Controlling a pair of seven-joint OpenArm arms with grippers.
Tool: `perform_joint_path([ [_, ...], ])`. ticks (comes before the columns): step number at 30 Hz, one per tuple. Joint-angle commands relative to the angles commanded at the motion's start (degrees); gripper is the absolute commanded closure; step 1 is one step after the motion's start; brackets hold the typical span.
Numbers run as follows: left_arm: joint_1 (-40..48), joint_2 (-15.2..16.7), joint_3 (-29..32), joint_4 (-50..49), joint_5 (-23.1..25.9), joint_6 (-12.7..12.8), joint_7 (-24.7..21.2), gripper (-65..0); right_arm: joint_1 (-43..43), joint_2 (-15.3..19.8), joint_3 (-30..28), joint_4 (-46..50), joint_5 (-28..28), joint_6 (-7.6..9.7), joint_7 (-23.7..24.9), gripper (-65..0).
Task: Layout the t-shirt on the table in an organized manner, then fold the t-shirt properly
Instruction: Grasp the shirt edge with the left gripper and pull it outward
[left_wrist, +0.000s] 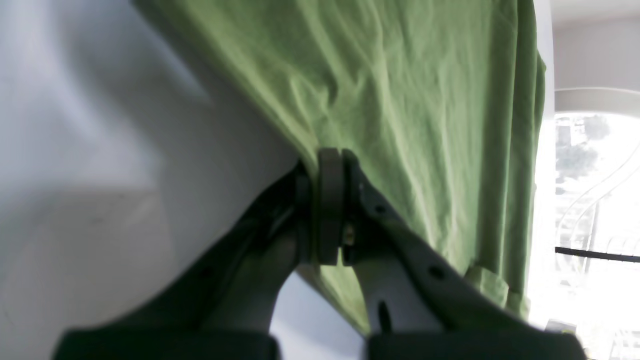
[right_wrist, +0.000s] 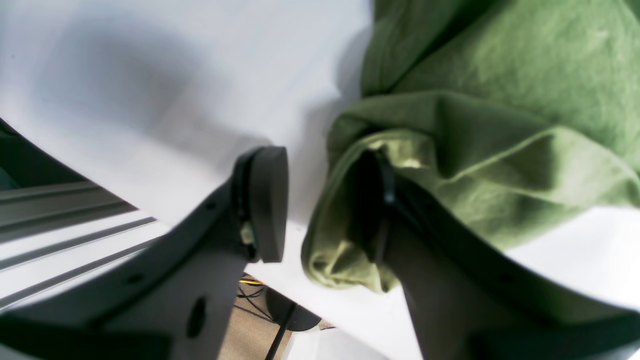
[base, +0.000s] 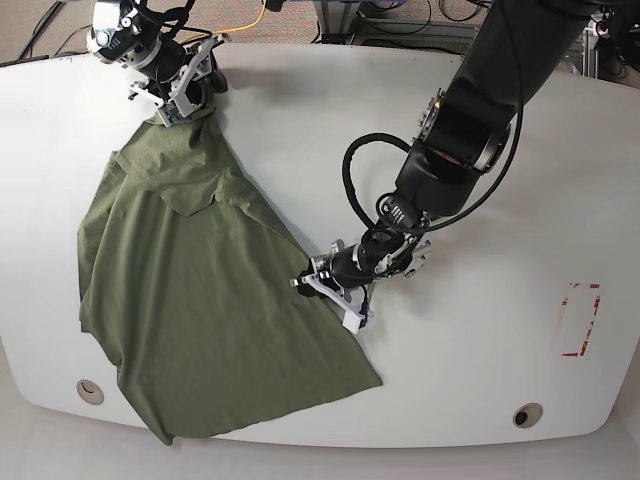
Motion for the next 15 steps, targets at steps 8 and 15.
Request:
perform_joint_path([
  [8,3.2,-1.0,-0.2,7.8,-0.3,0.1,1.3,0.0,0.8,0.0,0.1,0.0,0.0,0.00,0.0,-22.5],
  [15,12.2,-7.2,-6.7,23.4,-0.2,5.3,7.8,0.0,1.9,0.1,2.1,0.0,0.0,0.00,0.0,-22.5],
])
